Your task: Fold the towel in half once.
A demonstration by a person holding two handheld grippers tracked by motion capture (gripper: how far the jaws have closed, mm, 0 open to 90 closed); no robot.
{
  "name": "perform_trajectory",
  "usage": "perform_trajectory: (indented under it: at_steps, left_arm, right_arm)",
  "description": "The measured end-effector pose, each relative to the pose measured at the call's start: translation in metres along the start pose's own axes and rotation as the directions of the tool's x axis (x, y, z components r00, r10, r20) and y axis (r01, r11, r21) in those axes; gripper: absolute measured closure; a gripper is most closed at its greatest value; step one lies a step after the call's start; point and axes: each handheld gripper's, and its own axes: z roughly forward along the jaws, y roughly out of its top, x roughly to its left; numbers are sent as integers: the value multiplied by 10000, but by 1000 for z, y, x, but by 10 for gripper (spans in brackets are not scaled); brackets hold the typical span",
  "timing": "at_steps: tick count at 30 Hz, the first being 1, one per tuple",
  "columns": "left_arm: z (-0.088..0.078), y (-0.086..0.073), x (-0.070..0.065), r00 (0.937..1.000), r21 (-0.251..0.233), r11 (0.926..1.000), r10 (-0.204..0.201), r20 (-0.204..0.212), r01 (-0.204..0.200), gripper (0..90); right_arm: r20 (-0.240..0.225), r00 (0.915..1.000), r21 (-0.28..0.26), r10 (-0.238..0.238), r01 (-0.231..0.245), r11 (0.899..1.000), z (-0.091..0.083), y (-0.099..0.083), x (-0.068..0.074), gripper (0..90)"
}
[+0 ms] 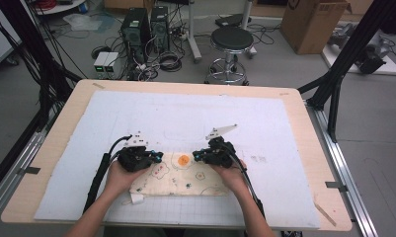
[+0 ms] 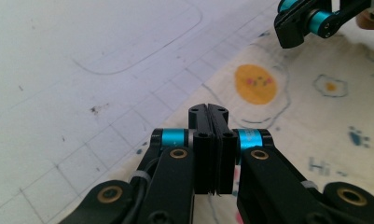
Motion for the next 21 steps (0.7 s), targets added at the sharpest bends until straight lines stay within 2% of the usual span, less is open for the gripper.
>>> perform_trajectory:
  at_steps: [4, 5, 7, 9, 11, 21]
  left_arm:
    - [7, -5, 7, 9990, 683, 9976, 94, -427, -65, 885]
    - [6, -6, 9, 9992, 652, 9979, 79, -400, -53, 886]
    - [4, -6, 11, 9977, 710, 9973, 233, -635, -188, 885]
    - [2, -7, 13, 9971, 777, 9967, 287, -710, -232, 879]
    - [-1, -8, 15, 9962, 759, 9970, 199, -852, -134, 878]
    - [-15, -19, 27, 9951, 531, 9981, -258, -956, 310, 844]
  right_arm:
    - [475, 9988, 574, 71, -98, 9983, 11, -2, -6, 881]
    - [485, 9988, 684, 93, -126, 9976, 12, -4, -9, 881]
    - [452, 9985, 675, 321, -351, 9971, 11, -6, -12, 881]
    - [573, 9981, 772, 230, -274, 9966, 8, -6, -13, 881]
    - [635, 9976, 810, 265, -317, 9962, 5, -8, -14, 879]
    - [951, 9928, 515, 723, -775, 9957, -16, -25, -23, 871]
